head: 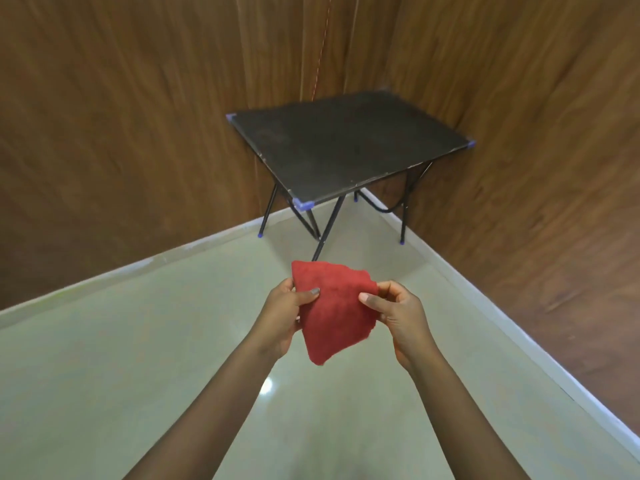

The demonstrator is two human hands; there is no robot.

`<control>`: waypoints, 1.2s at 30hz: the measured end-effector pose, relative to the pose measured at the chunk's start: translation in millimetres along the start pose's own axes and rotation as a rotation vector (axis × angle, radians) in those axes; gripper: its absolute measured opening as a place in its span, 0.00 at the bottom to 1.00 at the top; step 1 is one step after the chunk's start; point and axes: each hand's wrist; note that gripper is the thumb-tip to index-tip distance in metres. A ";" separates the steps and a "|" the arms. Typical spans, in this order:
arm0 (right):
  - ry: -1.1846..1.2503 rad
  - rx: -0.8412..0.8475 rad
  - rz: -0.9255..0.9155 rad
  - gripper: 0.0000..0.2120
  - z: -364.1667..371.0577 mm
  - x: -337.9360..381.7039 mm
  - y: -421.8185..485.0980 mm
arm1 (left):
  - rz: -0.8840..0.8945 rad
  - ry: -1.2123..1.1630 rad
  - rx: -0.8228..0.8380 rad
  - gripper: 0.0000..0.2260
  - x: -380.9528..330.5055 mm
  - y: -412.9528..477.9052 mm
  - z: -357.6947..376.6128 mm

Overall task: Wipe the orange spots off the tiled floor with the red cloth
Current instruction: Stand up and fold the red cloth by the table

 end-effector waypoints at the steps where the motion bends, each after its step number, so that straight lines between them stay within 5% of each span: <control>1: 0.017 -0.012 -0.015 0.04 2.2 12.0 -7.5 | 0.001 -0.006 0.020 0.10 -11.4 -8.3 3.4; 7: -0.054 0.022 -0.266 0.06 4.9 61.7 -20.5 | -0.028 0.092 0.094 0.08 -53.6 -11.9 29.2; 11: -0.421 0.081 -0.446 0.05 1.5 88.6 4.4 | -0.045 0.065 0.202 0.10 -60.0 2.0 47.1; 15: -0.626 0.272 -0.453 0.07 -8.7 132.9 31.1 | 0.229 0.335 0.110 0.44 -92.2 29.0 56.9; 19: -0.795 0.447 -0.465 0.08 -39.6 192.8 57.2 | 0.439 0.303 0.213 0.19 -145.6 47.9 90.4; 22: -0.859 0.369 -0.478 0.08 -66.4 215.9 76.3 | 0.580 0.313 0.018 0.04 -167.6 62.0 122.3; 27: -0.495 0.294 -0.218 0.02 -92.7 242.9 113.3 | 0.934 0.660 -0.499 0.02 -182.6 86.9 169.3; 31: -0.274 0.282 -0.052 0.03 -97.4 246.9 130.5 | 1.045 0.685 -0.629 0.04 -190.9 94.2 178.7; 34: -0.147 0.332 -0.079 0.07 -92.5 243.6 139.9 | 1.187 1.036 -0.726 0.09 -203.3 96.2 174.2; 36: -0.189 0.351 -0.166 0.10 -85.6 244.1 144.5 | 1.124 1.094 -0.602 0.09 -217.2 97.4 168.6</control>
Point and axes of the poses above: each hand's wrist, its own y-axis towards the middle knuckle, its own z-axis out of the palm, x = y × z, and after that the axes turned 14 degrees about y, right-handed
